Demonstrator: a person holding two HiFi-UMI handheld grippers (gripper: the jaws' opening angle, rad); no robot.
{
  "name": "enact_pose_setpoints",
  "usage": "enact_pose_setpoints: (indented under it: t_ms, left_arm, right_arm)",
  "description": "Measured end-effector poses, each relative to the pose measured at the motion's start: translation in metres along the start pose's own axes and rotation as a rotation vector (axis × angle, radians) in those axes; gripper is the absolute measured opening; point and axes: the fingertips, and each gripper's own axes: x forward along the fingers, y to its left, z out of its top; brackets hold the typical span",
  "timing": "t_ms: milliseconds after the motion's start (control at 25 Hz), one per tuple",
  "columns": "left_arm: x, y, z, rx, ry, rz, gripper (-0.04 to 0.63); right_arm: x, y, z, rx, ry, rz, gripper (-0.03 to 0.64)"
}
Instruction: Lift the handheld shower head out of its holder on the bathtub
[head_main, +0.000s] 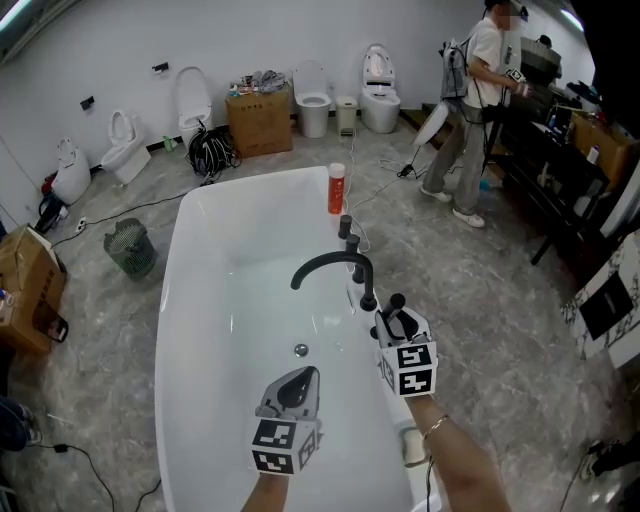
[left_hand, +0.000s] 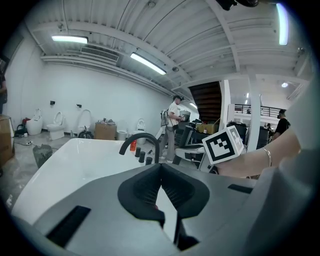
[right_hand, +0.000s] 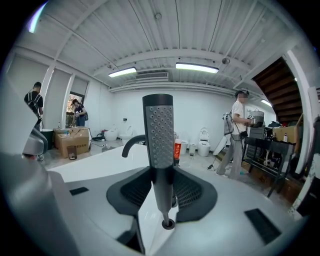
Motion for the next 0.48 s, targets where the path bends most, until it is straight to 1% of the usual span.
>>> enact_pose_setpoints:
  t_ms: [480]
  left_arm:
    - [-0.047, -0.014, 0.044, 0.013, -0.024, -0.035, 0.018]
  right_arm:
    - [-0.073, 0.024, 0.076, 0.003, -0.072, 0.008, 0.137]
